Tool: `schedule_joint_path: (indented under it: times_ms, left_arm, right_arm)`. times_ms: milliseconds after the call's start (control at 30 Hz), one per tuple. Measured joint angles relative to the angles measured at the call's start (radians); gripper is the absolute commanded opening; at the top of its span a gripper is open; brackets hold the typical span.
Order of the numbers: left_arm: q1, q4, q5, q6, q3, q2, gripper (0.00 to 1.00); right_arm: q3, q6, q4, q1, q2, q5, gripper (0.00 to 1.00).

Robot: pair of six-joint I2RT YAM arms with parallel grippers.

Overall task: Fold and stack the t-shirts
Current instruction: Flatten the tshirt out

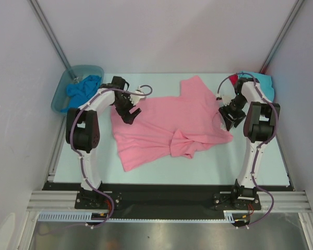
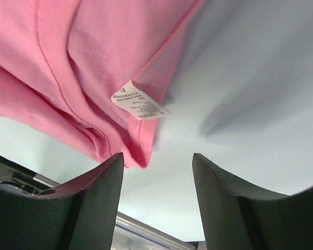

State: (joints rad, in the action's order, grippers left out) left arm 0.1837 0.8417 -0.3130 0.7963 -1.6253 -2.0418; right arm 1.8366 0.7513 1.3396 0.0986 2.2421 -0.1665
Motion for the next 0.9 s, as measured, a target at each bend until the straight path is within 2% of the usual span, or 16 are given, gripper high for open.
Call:
schedule_joint_path:
  times_ms: [133, 167, 233, 367, 767, 900]
  left_arm:
    - [0.026, 0.014, 0.023, 0.036, -0.010, -0.008, 1.00]
    - [0.031, 0.016, 0.030, 0.044, -0.021, -0.017, 1.00]
    - [0.037, 0.015, 0.050, 0.055, -0.045, -0.039, 1.00]
    - [0.044, 0.012, 0.086, 0.082, -0.066, -0.073, 1.00]
    - [0.080, 0.013, 0.261, 0.159, -0.066, -0.099, 1.00]
    - [0.093, 0.011, 0.343, 0.182, -0.066, -0.126, 1.00]
  right_arm:
    - [0.129, -0.043, -0.001, 0.016, 0.005, -0.040, 0.57]
    - [0.152, -0.056, -0.009, 0.019, 0.005, -0.046, 0.47]
    - [0.197, -0.090, -0.037, 0.023, 0.005, -0.058, 0.41]
    - [0.249, -0.170, -0.101, 0.019, 0.018, -0.063, 0.49]
    - [0.433, -0.254, -0.159, -0.058, 0.243, -0.105, 0.56]
    - [0.460, -0.262, -0.156, -0.056, 0.258, -0.122, 0.57]
